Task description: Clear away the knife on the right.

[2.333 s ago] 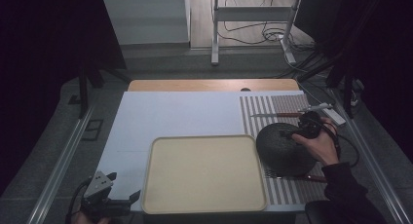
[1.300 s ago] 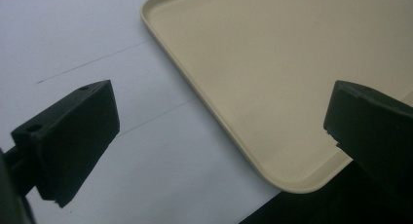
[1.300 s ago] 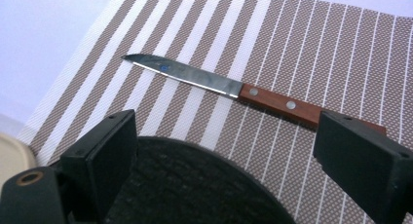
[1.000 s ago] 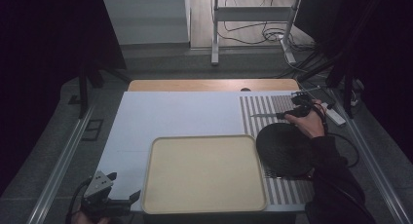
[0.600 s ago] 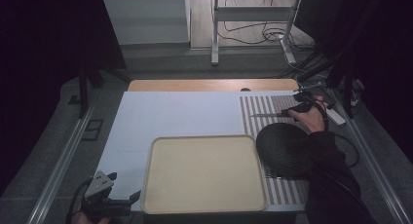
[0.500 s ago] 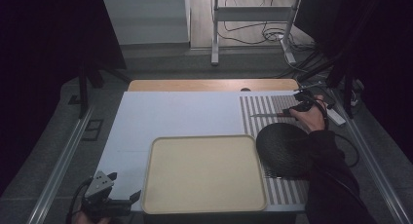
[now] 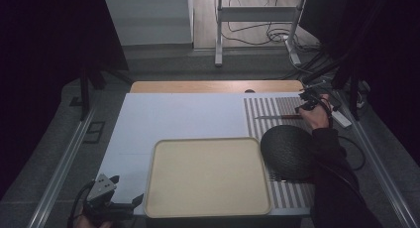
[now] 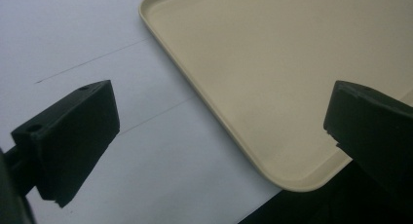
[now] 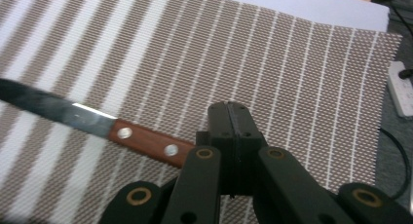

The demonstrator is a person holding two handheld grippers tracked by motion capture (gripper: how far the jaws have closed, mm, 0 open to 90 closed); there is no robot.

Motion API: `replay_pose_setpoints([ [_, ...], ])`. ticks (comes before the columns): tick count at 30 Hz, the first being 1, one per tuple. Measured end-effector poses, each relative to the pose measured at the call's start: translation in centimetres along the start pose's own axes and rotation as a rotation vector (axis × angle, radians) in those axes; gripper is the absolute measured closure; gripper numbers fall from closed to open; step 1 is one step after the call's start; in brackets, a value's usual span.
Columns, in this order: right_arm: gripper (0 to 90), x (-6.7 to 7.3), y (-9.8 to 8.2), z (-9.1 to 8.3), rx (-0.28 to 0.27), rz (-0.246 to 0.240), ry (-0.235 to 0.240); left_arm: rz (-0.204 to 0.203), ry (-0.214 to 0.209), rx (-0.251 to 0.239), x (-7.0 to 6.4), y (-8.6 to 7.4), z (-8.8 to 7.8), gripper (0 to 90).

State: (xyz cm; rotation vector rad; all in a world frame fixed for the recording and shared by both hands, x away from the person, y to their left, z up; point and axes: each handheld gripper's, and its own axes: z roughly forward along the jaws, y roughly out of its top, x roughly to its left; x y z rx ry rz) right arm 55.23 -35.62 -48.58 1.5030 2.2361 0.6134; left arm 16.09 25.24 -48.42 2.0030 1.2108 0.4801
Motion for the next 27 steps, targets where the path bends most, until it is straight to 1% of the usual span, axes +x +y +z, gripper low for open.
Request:
replay_pose_setpoints([
  [4,90.0,-0.3,-0.2,0.5,0.015,-0.005,-0.013,0.001,0.0,-0.001,0.0,0.0,0.0,0.0],
  [5,90.0,-0.6,-0.4,0.5,0.021,-0.003,-0.018,0.003,0.001,0.0,0.0,0.0,0.0,0.0],
  [9,90.0,-1.3,-1.1,0.3,0.03,0.011,0.0,0.006,0.002,0.002,-0.1,0.0,0.0,0.0],
  [11,90.0,-1.4,-1.5,0.0,0.034,0.012,0.021,0.009,0.002,0.003,-0.1,0.0,0.0,0.0],
  [13,90.0,-1.4,-1.7,-0.1,0.038,0.017,0.027,0.01,0.003,0.004,-0.1,0.0,0.0,0.0],
  [14,90.0,-1.5,-2.0,-0.4,0.04,0.024,0.045,0.014,0.004,0.007,-0.2,0.0,0.0,0.0],
  [19,90.0,-1.0,-2.7,-0.9,0.057,0.028,0.081,0.017,0.006,0.009,-0.2,0.1,0.0,0.0],
  [21,90.0,-0.7,-3.0,-1.1,0.065,0.022,0.078,0.018,0.006,0.009,-0.2,0.0,0.0,0.0],
  [27,90.0,-0.3,-3.9,-1.8,0.079,0.024,0.091,0.021,0.008,0.009,-0.3,0.1,0.1,0.0],
])
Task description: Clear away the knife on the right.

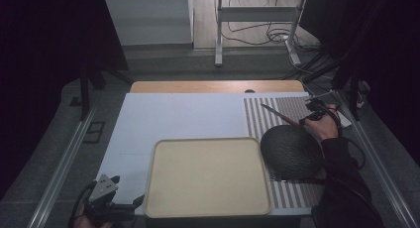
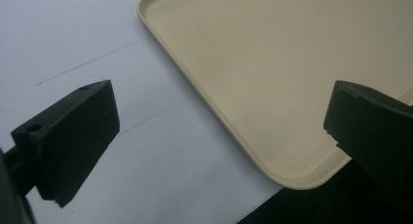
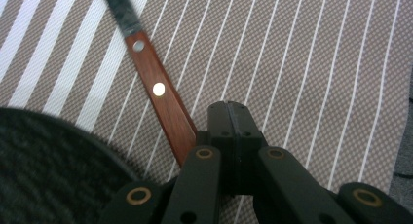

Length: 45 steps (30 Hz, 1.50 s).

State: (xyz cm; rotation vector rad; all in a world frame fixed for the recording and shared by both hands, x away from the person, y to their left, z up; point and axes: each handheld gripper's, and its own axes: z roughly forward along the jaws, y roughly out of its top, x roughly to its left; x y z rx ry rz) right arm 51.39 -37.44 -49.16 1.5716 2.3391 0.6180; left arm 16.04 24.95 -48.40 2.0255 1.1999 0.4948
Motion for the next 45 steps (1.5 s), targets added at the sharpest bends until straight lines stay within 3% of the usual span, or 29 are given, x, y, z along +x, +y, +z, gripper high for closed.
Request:
replay_pose_setpoints([
  [6,86.8,-0.3,0.0,-0.3,-0.02,0.014,-0.007,0.001,-0.002,0.0,0.0,0.0,0.0,0.0],
  [10,61.7,-0.2,0.4,-1.3,-0.086,0.033,-0.027,0.0,-0.003,-0.002,0.1,0.0,0.0,0.0],
  [13,54.4,-0.1,0.5,-1.5,-0.101,0.038,-0.025,-0.001,-0.003,-0.002,0.1,0.0,0.0,0.0],
  [17,31.6,0.2,0.9,-1.3,-0.114,0.03,-0.025,-0.003,-0.004,-0.002,0.1,0.0,0.0,0.0],
  [21,20.8,1.0,1.3,-1.0,-0.118,0.008,-0.028,-0.002,-0.004,-0.002,0.1,0.0,0.0,0.0],
  [29,12.2,2.9,2.3,-0.3,-0.111,-0.036,-0.018,-0.003,-0.004,-0.001,0.1,0.0,0.0,0.0],
  [36,6.6,3.8,2.9,0.3,-0.11,-0.062,-0.023,-0.003,-0.003,0.0,0.1,0.0,0.0,0.0],
  [45,8.5,3.1,2.4,2.2,-0.056,-0.068,-0.019,-0.001,-0.004,0.002,0.0,0.0,0.0,0.0],
])
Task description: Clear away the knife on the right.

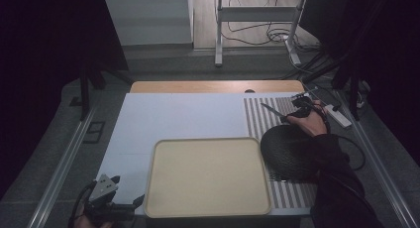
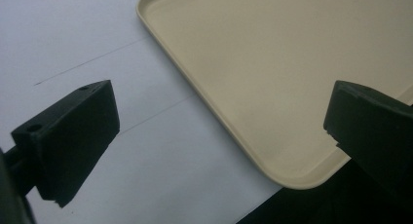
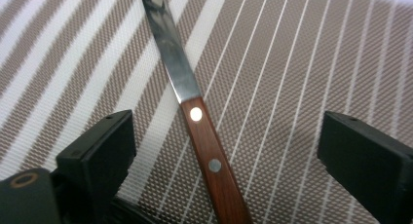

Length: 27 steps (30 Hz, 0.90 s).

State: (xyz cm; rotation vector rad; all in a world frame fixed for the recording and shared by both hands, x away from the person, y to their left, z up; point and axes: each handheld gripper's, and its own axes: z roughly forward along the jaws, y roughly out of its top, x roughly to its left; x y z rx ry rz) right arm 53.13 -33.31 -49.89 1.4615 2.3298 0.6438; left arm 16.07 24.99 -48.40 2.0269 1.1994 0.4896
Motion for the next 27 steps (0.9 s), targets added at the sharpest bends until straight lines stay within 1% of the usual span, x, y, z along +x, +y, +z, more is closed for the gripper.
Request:
replay_pose_setpoints([
  [4,10.2,-0.3,-0.3,0.6,0.014,-0.017,-0.002,-0.002,-0.001,-0.001,0.0,0.0,0.0,0.0],
  [5,10.2,-0.3,-0.3,0.6,0.014,-0.017,-0.002,-0.002,-0.001,-0.001,0.0,0.0,0.0,0.0],
  [7,13.5,-0.4,-0.2,0.6,0.014,-0.037,0.0,-0.002,-0.001,0.0,0.0,0.0,0.0,0.0],
  [8,13.5,-0.4,-0.2,0.6,0.014,-0.037,0.0,-0.002,-0.001,0.0,0.0,0.0,0.0,0.0],
  [9,17.3,-0.3,-0.2,0.5,0.018,-0.049,0.003,-0.002,-0.001,0.0,0.0,0.0,0.0,0.0],
  [10,27.0,-0.2,-0.1,0.4,0.013,-0.076,0.028,-0.002,0.0,0.0,0.0,0.0,0.0,0.0],
  [11,27.0,-0.2,-0.1,0.4,0.013,-0.076,0.028,-0.002,0.0,0.0,0.0,0.0,0.0,0.0],
  [12,31.1,-0.2,-0.1,0.2,0.011,-0.092,0.035,-0.002,0.0,0.0,0.0,0.0,0.0,0.0],
  [13,36.5,-0.2,-0.1,0.2,0.009,-0.096,0.046,0.0,0.0,0.001,0.0,0.0,0.0,0.0],
  [14,42.7,-0.2,-0.1,0.1,0.008,-0.101,0.047,0.001,0.0,0.001,0.0,0.0,0.0,0.0],
  [15,54.1,-0.3,-0.1,-0.1,0.001,-0.116,0.054,0.002,0.001,0.001,0.0,0.0,0.0,0.0],
  [16,56.5,-0.4,-0.1,-0.1,-0.004,-0.119,0.053,0.002,0.001,0.001,0.0,0.0,0.0,0.0],
  [17,66.3,-0.5,-0.2,-0.2,-0.007,-0.123,0.055,0.0,0.0,0.001,0.0,0.0,0.0,0.0],
  [18,66.3,-0.5,-0.2,-0.2,-0.007,-0.123,0.055,0.0,0.0,0.001,0.0,0.0,0.0,0.0],
  [19,73.3,-0.6,-0.2,-0.3,-0.006,-0.125,0.074,0.0,0.0,0.001,0.0,0.0,0.0,0.0],
  [21,77.2,-0.7,-0.3,-0.4,-0.004,-0.128,0.08,0.0,0.001,0.001,0.0,0.0,0.0,0.0],
  [22,77.4,-0.7,-0.3,-0.4,0.002,-0.118,0.075,0.0,0.001,0.001,0.0,0.0,0.0,0.0],
  [23,77.4,-0.8,-0.2,-0.4,0.007,-0.12,0.075,0.0,0.001,0.001,0.0,0.0,0.0,0.0],
  [24,77.6,-0.7,-0.1,-0.4,0.012,-0.133,0.071,0.001,0.002,0.001,0.0,-0.1,-0.1,0.0],
  [27,77.7,-0.5,0.0,-0.4,0.022,-0.148,0.06,-0.002,0.001,0.0,0.0,-0.1,-0.1,0.0],
])
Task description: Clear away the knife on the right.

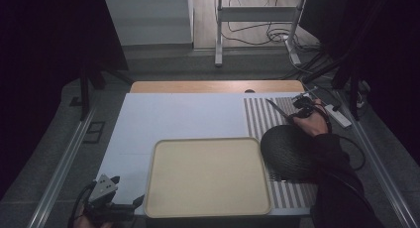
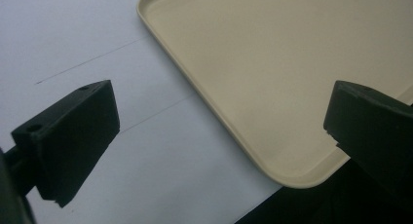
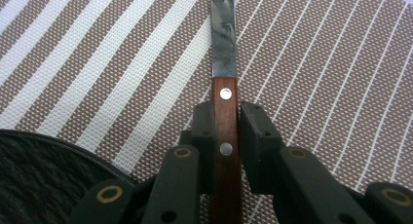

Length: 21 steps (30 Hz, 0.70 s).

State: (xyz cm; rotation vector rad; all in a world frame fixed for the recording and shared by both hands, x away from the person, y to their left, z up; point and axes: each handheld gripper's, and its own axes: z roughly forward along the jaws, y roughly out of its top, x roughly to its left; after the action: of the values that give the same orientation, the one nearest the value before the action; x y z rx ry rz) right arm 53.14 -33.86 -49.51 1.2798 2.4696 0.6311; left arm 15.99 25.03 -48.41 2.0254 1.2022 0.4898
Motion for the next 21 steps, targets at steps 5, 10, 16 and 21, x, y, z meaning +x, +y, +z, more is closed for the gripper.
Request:
replay_pose_setpoints([
  [5,77.8,-0.2,-0.1,-0.1,-0.019,-0.006,-0.013,0.001,0.0,0.001,0.0,0.0,0.0,0.0],
  [10,77.8,-0.9,-0.3,-0.7,-0.048,0.009,-0.035,0.001,0.0,0.0,0.0,0.0,0.0,0.0],
  [16,77.8,-1.4,-0.4,-1.5,-0.085,0.047,-0.035,0.002,0.001,0.0,0.0,0.0,0.0,0.0],
  [21,77.8,-1.5,-0.6,-2.3,-0.117,0.09,-0.022,0.001,0.001,-0.001,0.0,0.0,0.0,0.0],
])
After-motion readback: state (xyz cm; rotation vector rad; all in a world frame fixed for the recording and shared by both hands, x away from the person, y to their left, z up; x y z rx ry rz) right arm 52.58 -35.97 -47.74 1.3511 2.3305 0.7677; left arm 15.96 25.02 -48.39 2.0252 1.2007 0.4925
